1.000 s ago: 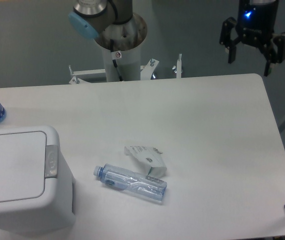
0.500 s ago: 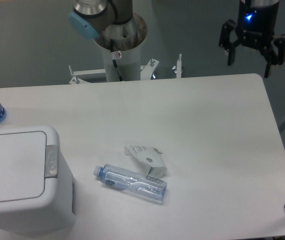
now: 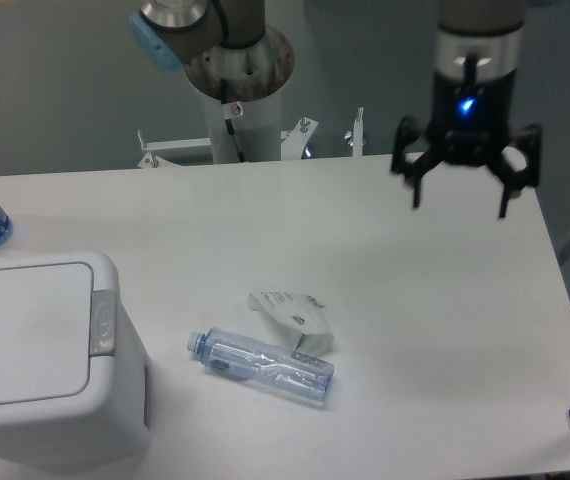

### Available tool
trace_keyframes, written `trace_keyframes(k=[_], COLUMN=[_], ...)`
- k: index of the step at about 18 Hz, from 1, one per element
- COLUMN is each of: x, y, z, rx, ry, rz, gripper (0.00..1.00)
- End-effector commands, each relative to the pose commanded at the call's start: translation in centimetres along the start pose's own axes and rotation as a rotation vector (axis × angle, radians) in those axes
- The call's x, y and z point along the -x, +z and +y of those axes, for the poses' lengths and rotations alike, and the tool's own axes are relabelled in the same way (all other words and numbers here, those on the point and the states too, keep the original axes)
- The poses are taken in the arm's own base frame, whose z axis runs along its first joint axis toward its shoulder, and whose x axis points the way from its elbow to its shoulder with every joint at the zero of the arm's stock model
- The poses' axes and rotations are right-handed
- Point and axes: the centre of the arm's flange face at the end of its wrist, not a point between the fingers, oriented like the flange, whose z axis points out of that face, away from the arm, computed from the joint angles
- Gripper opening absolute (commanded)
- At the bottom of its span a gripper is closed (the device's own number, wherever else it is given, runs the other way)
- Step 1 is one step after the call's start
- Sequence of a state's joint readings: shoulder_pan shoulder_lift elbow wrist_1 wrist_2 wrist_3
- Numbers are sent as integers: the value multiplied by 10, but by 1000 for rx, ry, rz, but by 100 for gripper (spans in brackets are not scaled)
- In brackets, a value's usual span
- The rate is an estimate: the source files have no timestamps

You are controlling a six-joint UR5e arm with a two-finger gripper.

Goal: Open the trash can
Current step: 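Move the gripper down toward the white trash can lid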

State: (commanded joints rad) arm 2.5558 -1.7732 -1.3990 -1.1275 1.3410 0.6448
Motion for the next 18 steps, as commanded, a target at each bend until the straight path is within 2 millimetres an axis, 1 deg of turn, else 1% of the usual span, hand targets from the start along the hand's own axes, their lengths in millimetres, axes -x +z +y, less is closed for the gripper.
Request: trace_keyframes(k=[2,4,5,8,12,15,18], x=[-17,-25,-31,-69,-117,-145,-161], y=[3,5,7,24,34,42,47], z=[-10,-15,-18,-35,-55,-66,-72], rx=[-50,-76,-80,-61,-79,-94,-105], ry=[-101,-220,-240,-210,-215,-229,-220], rz=[86,157,174,213,242,259,269], gripper=[100,100,100,100,100,100,100])
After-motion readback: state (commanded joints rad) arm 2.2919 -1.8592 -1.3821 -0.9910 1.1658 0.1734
